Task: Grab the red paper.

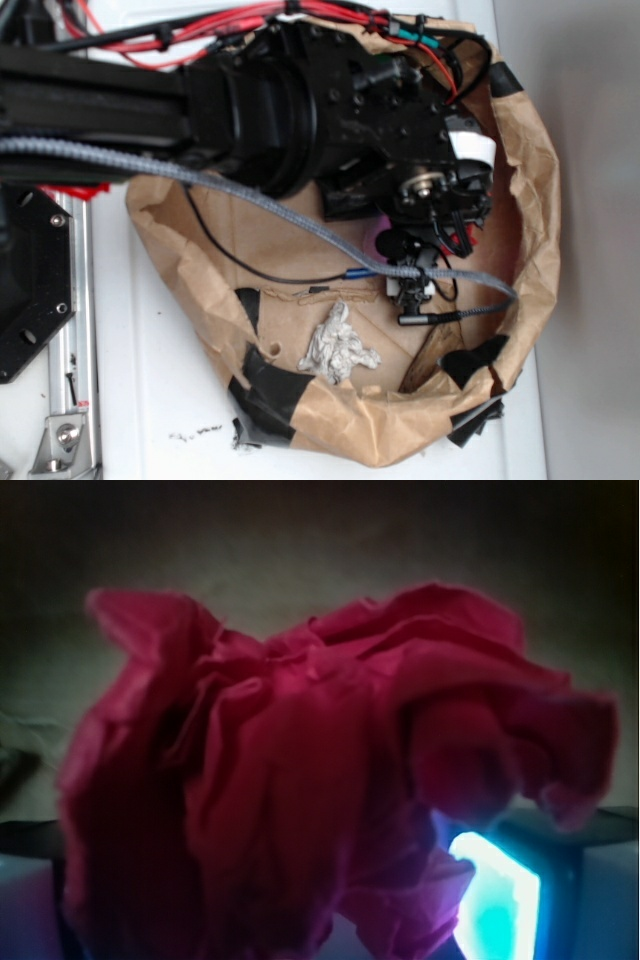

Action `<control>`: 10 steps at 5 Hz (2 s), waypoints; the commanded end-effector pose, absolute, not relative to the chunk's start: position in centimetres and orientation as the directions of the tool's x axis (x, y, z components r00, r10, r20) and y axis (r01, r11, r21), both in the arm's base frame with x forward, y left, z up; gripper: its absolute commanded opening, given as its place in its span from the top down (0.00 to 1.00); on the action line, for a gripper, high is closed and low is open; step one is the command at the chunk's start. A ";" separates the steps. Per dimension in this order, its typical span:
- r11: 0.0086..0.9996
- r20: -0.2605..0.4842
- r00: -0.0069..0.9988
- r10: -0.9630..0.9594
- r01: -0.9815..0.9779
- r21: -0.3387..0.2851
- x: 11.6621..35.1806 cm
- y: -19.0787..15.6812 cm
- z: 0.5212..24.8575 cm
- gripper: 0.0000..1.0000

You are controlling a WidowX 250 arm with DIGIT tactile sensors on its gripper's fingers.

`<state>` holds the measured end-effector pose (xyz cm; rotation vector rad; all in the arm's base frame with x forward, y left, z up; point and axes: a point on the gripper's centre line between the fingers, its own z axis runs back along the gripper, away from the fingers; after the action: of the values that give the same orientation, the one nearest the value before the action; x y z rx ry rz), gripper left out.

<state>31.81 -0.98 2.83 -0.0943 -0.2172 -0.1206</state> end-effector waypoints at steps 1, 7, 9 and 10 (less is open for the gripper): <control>0.950 0.325 0.901 -0.287 0.312 -0.027 30.9 -3.9 8.2 0.00; 0.999 0.304 0.953 -0.024 0.029 -0.013 35.3 -3.1 2.7 0.00; 0.998 0.296 0.954 -0.037 0.049 -0.034 34.2 -2.6 3.9 1.00; 1.000 0.328 0.944 0.023 -0.017 -0.021 32.8 -0.3 6.9 1.00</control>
<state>31.93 -0.37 4.36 -0.0219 -0.2551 -0.0122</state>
